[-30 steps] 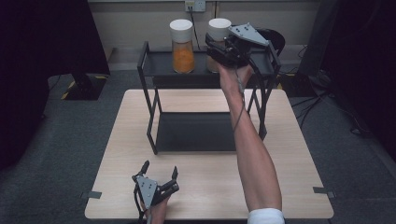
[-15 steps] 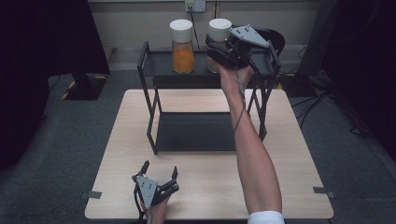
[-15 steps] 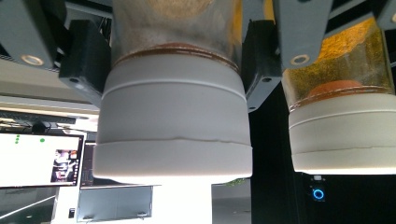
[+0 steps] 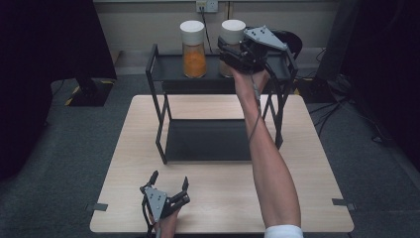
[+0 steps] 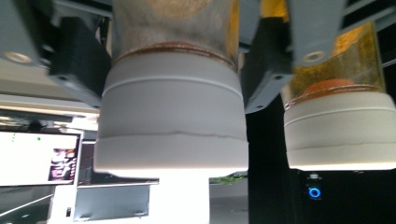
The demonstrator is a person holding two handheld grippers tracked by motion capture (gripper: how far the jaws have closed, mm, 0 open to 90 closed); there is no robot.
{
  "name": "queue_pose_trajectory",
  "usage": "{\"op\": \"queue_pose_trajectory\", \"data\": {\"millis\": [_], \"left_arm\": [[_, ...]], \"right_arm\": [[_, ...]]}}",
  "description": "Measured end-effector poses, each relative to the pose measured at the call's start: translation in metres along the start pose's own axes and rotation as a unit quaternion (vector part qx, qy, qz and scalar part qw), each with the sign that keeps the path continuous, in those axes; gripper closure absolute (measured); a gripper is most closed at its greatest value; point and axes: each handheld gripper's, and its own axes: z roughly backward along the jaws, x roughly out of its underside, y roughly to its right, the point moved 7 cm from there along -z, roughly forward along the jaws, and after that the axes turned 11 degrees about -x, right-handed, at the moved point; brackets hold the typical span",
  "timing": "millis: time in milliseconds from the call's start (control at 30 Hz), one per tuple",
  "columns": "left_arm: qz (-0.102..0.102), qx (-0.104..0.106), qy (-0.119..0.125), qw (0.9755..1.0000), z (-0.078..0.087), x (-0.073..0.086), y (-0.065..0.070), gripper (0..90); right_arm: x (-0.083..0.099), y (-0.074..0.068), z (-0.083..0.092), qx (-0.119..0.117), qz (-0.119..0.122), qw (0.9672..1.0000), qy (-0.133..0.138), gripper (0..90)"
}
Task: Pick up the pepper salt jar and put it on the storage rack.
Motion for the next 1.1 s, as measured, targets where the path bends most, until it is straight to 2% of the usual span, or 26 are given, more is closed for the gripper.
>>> {"op": "queue_pose_trajectory", "data": {"millis": [267, 500, 933, 1100], "left_arm": [[0.000, 0.000, 0.000, 1.0000, 0.000, 0.000, 0.000, 0.5], [0.001, 0.000, 0.000, 1.0000, 0.000, 0.000, 0.000, 0.6], [0.001, 0.002, 0.001, 1.0000, 0.000, 0.000, 0.000, 0.6], [0.001, 0.002, 0.001, 1.0000, 0.000, 0.000, 0.000, 0.5]], "right_arm": [[0.000, -0.006, 0.005, 0.004, 0.011, 0.9997, 0.019, 0.4], [-0.001, -0.011, 0.012, -0.007, 0.013, 0.9994, 0.030, 0.0], [0.019, -0.016, 0.038, -0.006, 0.013, 0.9993, 0.035, 0.0], [0.024, -0.018, 0.049, -0.017, 0.012, 0.9991, 0.038, 0.0]]}}
